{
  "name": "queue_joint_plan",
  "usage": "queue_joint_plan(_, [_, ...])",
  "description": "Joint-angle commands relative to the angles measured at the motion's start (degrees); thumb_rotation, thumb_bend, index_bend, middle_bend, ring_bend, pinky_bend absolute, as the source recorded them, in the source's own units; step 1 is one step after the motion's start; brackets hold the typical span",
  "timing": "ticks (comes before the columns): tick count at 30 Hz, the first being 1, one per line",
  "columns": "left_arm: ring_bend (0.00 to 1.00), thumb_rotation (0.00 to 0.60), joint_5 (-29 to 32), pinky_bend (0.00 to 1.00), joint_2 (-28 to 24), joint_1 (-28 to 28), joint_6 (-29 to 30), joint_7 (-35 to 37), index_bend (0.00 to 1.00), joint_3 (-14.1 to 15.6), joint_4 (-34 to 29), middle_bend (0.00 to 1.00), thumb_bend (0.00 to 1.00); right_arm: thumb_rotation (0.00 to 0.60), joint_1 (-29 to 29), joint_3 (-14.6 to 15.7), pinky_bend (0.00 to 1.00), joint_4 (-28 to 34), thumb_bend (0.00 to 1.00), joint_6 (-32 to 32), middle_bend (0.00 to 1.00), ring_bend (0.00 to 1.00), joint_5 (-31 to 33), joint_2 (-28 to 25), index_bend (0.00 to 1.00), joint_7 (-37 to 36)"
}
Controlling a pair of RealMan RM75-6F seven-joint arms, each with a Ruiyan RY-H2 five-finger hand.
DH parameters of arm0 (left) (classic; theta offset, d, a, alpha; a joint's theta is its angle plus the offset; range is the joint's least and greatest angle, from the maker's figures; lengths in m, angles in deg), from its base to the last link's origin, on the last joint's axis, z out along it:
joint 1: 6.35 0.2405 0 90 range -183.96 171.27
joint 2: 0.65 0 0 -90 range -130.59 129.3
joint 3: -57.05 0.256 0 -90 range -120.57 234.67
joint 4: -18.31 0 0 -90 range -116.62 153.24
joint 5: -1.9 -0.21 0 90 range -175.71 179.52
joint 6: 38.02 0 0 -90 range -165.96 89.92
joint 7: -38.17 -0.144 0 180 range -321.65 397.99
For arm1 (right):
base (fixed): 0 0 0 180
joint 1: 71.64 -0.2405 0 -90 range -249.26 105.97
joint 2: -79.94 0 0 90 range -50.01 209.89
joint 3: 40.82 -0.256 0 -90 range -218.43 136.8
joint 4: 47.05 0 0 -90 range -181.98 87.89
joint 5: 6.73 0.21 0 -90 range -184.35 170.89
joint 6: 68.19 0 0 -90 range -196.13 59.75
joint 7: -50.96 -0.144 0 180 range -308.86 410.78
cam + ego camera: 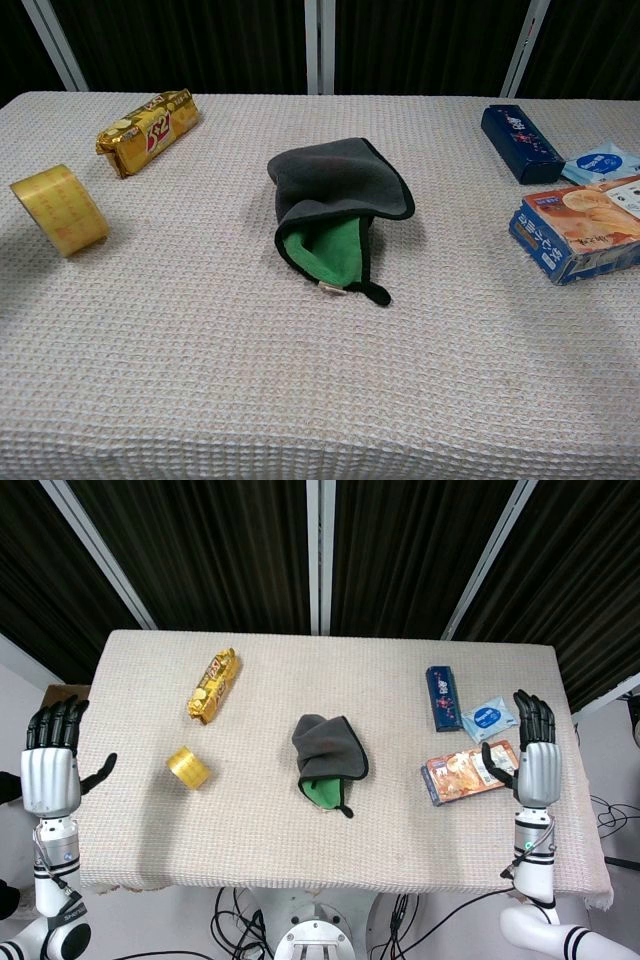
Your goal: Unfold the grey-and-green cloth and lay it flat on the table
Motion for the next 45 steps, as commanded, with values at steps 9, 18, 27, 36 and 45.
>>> queue_joint_plan(9, [0.12, 0.6, -0.3, 0.14, -0.2, 0.0, -0.2, 0.5, 0.16, 0.2, -0.2, 0.12, 0.15, 0.6, 0.4, 0.4, 0.0, 1.3, 0.28, -0.4, 0.06, 0.0, -0.4, -1.1, 0.0, 0.4])
queue_joint_plan(18, [0.12, 0.6, -0.8, 0.14, -1.0, 0.0, -1.6, 0.9, 0.16, 1.2, -0.9, 0.12, 0.15, 0.6, -3.8, 6.7, 0.0, 5.6, 0.25, -13.7, 0.11, 0.0, -6.2, -9.4, 0.01, -2.2])
queue_joint_plan(27, [0.12, 0.6, -0.4, 0.14, -2.3, 0.7, -3.4, 1.7, 0.17, 2.7, -2.6, 0.12, 0.15, 0.6, -13.4, 9.8, 0.0, 2.1, 0.0, -27.3, 0.08, 0.0, -10.8, -5.7, 0.26, 5.3])
queue_joint_plan(36, [0.12, 0.6, 0.3, 0.14, -2.6, 1.6, -3.7, 3.4, 0.17, 3.2, -2.5, 0.12, 0.15, 0.6, -16.5, 10.5, 0.0, -7.8, 0.1, -26.5, 0.08, 0.0, -12.9, 4.7, 0.35, 5.7])
queue_joint_plan(45, [0.12, 0.6, -0.1, 0.14, -2.6, 2.2, -3.0, 4.7, 0.17, 3.3, -1.8, 0.12, 0.15, 0.6, -19.2, 9.1, 0.0, -17.0, 0.23, -23.8, 0.14, 0.0, -13.5, 12.0, 0.43, 5.8])
